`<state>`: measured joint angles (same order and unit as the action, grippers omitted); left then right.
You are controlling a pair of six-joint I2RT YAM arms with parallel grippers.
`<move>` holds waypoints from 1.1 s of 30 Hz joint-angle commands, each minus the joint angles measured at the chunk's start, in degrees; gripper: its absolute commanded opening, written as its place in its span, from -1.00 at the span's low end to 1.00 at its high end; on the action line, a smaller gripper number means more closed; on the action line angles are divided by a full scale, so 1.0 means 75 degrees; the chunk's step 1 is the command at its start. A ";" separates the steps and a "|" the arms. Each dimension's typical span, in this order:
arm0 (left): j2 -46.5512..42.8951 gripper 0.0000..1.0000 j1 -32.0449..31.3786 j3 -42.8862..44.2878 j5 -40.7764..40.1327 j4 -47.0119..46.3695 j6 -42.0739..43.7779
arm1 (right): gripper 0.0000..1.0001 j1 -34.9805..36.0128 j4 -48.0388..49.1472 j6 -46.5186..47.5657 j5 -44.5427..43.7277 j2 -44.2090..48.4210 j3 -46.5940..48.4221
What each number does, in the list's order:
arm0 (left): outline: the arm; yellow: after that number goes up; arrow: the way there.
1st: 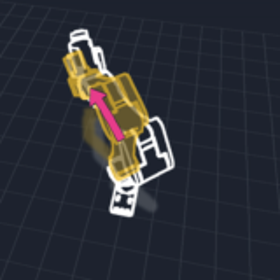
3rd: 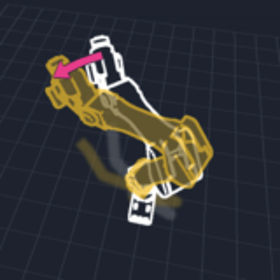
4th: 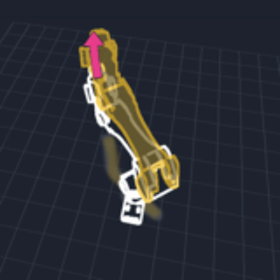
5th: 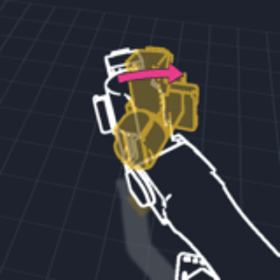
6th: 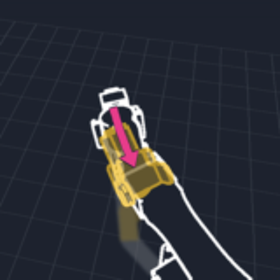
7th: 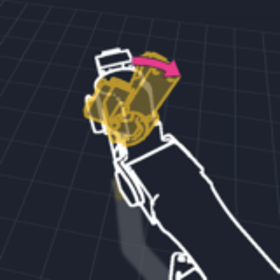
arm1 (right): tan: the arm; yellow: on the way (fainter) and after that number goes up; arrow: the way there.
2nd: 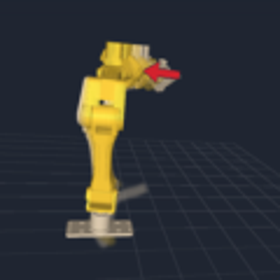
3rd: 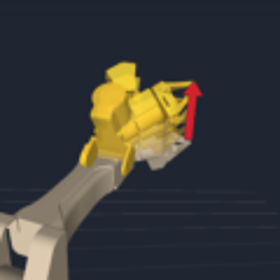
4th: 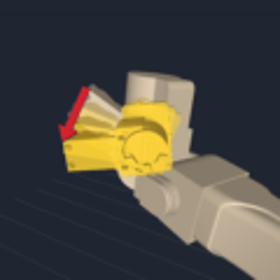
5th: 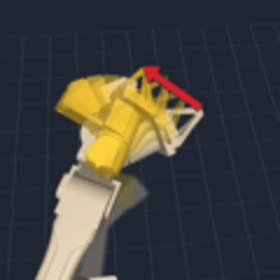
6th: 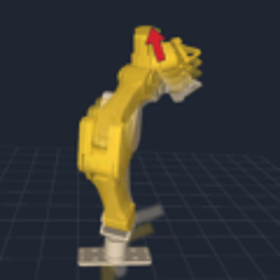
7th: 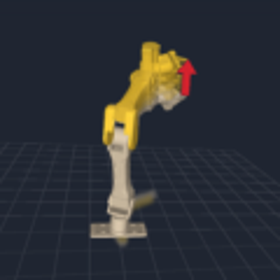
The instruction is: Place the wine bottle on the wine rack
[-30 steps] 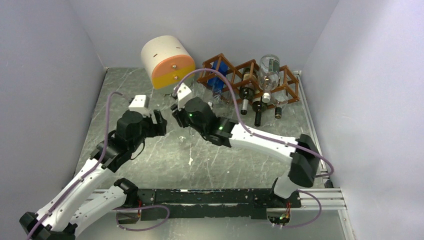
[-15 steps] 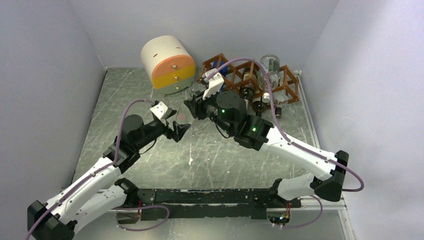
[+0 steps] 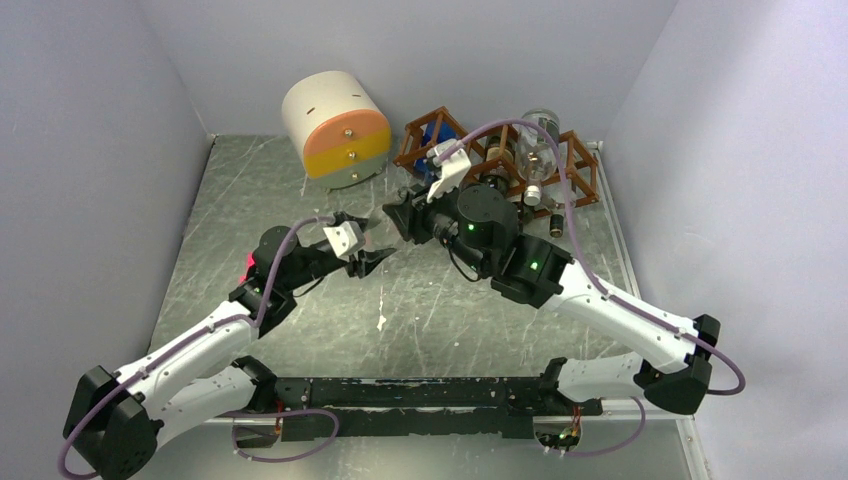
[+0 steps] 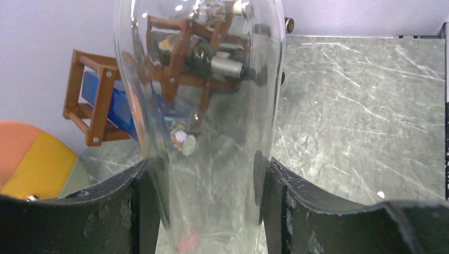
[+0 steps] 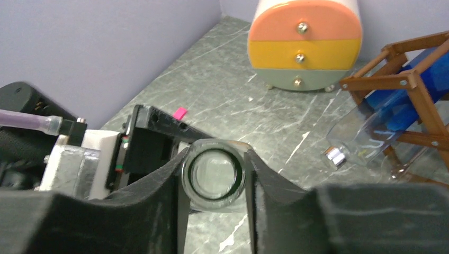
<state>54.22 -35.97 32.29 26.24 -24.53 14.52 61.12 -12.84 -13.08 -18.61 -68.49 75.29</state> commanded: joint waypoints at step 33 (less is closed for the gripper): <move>0.1443 -0.86 -0.0801 0.1453 0.0752 -0.0396 0.9897 | 0.58 0.0037 -0.3006 -0.0090 -0.0594 0.0135 0.0431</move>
<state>65.84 -41.12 39.33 28.53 -25.02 84.90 61.25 -35.86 -12.32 -22.48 -67.05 79.90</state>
